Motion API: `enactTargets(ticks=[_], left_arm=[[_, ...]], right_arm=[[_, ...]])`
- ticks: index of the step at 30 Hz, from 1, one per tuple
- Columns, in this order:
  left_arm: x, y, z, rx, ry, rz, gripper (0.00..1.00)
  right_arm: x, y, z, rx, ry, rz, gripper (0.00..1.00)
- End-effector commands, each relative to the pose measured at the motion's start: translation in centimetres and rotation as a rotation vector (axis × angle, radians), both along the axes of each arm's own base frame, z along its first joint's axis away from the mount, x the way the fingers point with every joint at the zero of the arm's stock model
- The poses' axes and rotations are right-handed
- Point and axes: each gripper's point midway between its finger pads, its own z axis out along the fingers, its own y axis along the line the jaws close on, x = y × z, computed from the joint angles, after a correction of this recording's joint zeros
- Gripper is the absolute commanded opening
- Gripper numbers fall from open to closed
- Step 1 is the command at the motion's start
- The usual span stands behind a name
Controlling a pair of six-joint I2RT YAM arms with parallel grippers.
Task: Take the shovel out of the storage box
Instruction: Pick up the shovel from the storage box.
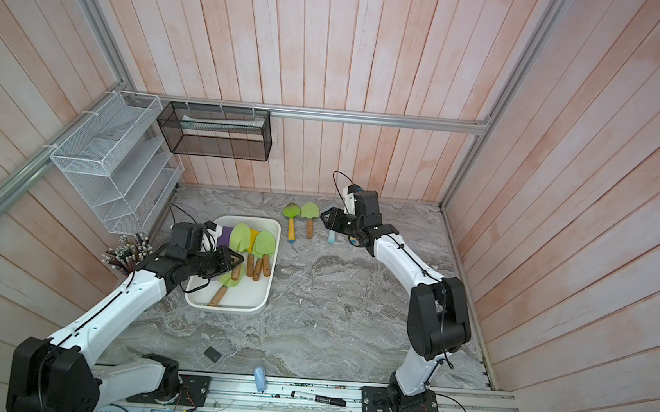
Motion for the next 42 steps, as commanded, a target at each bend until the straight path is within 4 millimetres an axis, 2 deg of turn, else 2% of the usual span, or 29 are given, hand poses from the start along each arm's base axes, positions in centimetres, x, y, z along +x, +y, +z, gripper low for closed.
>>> enactTargets(ticks=[1, 7, 15, 19, 24, 38, 42], left_arm=[[0.7, -1.9, 3.2, -0.219, -0.094, -0.086, 0.16], [1.1, -1.5, 5.0, -0.377, -0.154, -0.107, 0.16], [0.7, -2.0, 7.0, -0.517, -0.227, -0.174, 0.16], [0.5, -2.3, 7.9, -0.554, -0.257, -0.199, 0.16], [0.2, -2.4, 8.9, -0.583, -0.288, -0.220, 0.16], [-0.1, -2.8, 9.0, -0.624, -0.282, -0.242, 0.16], [-0.2, -3.1, 9.3, -0.635, -0.289, -0.255, 0.16]], right_arm=[[-2.7, 3.9, 3.3, 0.243, -0.009, 0.174, 0.52], [-6.3, 8.0, 3.9, 0.423, 0.032, 0.347, 0.53], [-10.4, 13.4, 4.2, 0.548, 0.091, 0.539, 0.55], [-11.4, 14.5, 5.2, 0.618, 0.097, 0.601, 0.56], [-12.4, 15.8, 5.2, 0.654, 0.125, 0.653, 0.56], [-14.1, 18.1, 6.7, 0.722, 0.114, 0.772, 0.55], [-14.1, 18.7, 6.6, 0.744, 0.156, 0.779, 0.54]])
